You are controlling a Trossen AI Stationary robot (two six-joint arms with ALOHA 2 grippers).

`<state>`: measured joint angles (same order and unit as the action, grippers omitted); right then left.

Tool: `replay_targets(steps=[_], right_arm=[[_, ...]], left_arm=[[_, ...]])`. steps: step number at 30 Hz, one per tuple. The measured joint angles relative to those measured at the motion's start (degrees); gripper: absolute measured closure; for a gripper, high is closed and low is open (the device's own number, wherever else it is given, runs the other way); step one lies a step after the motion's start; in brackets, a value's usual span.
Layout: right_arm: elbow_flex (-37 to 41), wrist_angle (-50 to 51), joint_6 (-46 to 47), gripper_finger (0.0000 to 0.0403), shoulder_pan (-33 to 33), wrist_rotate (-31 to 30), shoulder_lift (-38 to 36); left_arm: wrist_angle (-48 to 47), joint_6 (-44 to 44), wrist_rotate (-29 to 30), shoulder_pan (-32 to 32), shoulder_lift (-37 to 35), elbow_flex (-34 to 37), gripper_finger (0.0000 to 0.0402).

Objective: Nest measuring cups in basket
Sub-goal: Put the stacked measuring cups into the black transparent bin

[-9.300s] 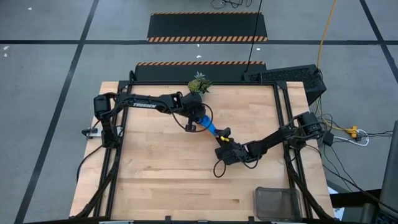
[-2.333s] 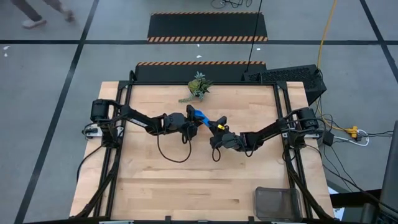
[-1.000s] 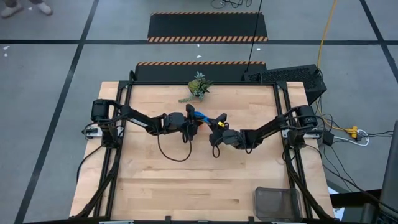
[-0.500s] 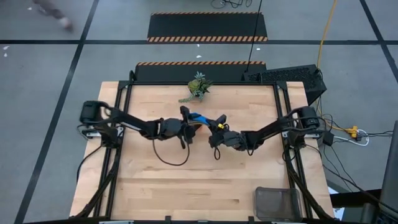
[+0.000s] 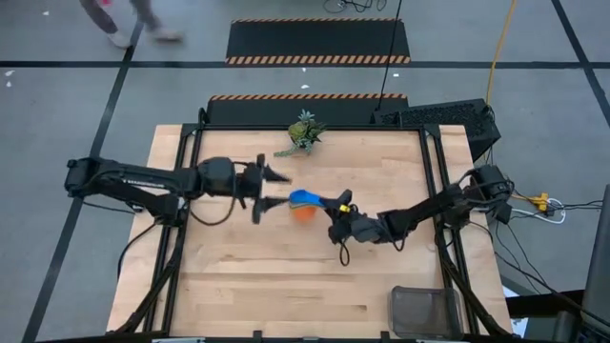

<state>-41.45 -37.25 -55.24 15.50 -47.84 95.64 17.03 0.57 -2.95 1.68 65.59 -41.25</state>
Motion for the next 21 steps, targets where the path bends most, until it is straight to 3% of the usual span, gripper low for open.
replay_targets(steps=[3,7,12,16,21], right_arm=[[0.0,-0.9,-1.7,0.0328,2.0,1.4,0.1],[0.0,-3.0,-7.9,0.0328,4.1,5.3,0.1],[0.0,-4.9,-14.4,0.0328,5.2,9.1,0.1],[0.0,-6.3,-16.5,0.0328,5.3,11.9,0.1],[0.0,-7.2,-17.6,0.0328,5.6,13.5,0.1]], left_arm=[[0.7,7.8,-6.9,-0.7,-0.6,0.1,0.015],[1.9,11.0,-6.3,-4.0,2.3,0.0,0.0135],[4.3,13.3,-4.7,-7.6,8.0,-1.2,0.0071],[-0.9,14.6,-4.5,-9.3,14.5,-6.6,0.0032],[-12.6,12.5,-2.5,-10.9,24.0,-16.6,0.003]])
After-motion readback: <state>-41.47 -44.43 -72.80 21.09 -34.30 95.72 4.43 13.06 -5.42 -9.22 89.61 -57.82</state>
